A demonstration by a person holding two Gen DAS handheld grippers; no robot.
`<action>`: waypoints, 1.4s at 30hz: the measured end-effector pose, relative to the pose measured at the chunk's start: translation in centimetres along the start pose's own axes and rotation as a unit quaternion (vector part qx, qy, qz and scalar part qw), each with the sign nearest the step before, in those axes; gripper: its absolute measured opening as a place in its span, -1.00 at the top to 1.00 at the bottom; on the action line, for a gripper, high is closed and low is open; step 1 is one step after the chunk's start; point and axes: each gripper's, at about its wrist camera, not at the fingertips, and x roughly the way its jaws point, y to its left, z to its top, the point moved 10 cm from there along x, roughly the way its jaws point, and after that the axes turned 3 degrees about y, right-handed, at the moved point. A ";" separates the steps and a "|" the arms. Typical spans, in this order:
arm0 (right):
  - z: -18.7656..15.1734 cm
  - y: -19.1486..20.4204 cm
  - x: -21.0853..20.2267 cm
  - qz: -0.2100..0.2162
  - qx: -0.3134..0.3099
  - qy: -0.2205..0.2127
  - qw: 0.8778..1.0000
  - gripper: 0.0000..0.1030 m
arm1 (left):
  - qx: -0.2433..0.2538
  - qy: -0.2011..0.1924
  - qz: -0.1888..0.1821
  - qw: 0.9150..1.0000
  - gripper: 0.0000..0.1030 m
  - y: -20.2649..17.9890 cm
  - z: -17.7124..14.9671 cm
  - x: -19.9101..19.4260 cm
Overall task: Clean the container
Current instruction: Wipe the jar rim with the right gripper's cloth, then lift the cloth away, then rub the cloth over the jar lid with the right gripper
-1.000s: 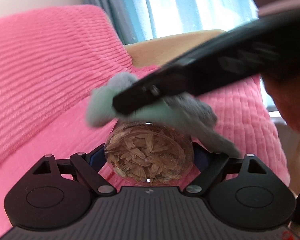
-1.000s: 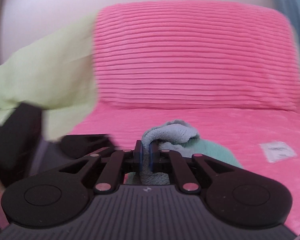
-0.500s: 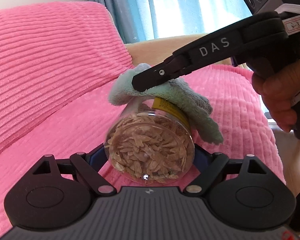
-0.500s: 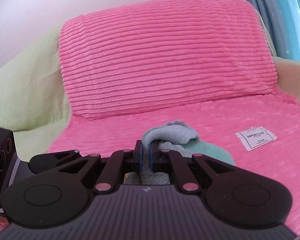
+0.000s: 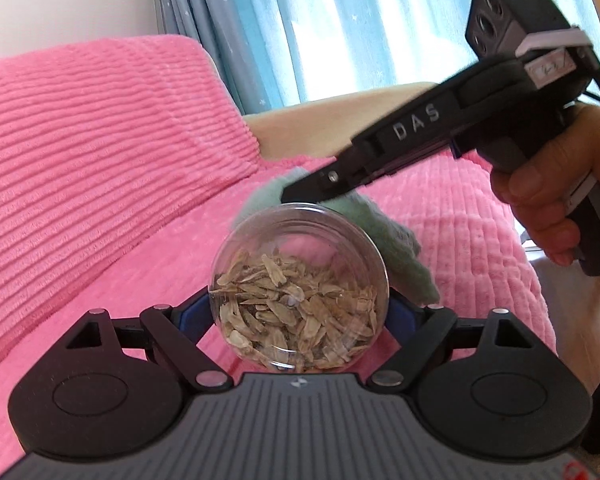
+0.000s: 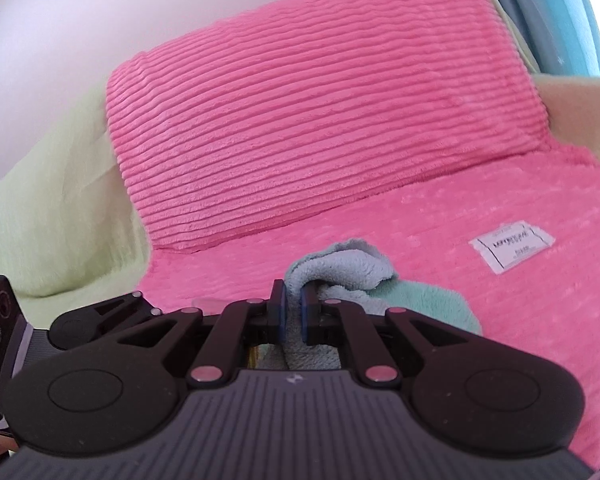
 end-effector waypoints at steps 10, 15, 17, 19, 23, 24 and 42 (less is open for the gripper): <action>-1.5 -1.2 1.1 -0.018 0.026 0.024 0.999 0.88 | -0.056 0.000 0.016 0.998 -0.68 1.9 0.8 1.0; -0.7 -1.0 0.4 -0.018 0.020 0.000 1.000 0.89 | -0.060 0.003 0.027 0.998 -0.69 2.1 1.3 3.0; -0.4 -0.9 0.1 -0.017 0.017 -0.011 1.000 0.89 | -0.052 0.002 0.036 0.998 -0.73 2.0 1.4 3.4; 0.0 -0.8 -0.2 -0.016 0.014 -0.022 1.000 0.89 | -0.043 0.003 0.044 0.998 -0.74 1.8 1.3 3.6; 0.7 -0.5 -0.9 -0.014 0.008 -0.043 0.999 0.89 | -0.036 0.003 0.054 0.998 -0.73 1.5 1.3 4.1; 0.8 -0.4 -1.1 -0.013 0.007 -0.048 0.999 0.89 | -0.039 0.004 0.052 0.998 -0.73 1.5 1.4 4.2; -1.0 4.0 1.6 0.002 -0.131 0.008 0.991 0.89 | -0.027 0.007 0.035 0.999 -0.71 1.1 0.9 3.2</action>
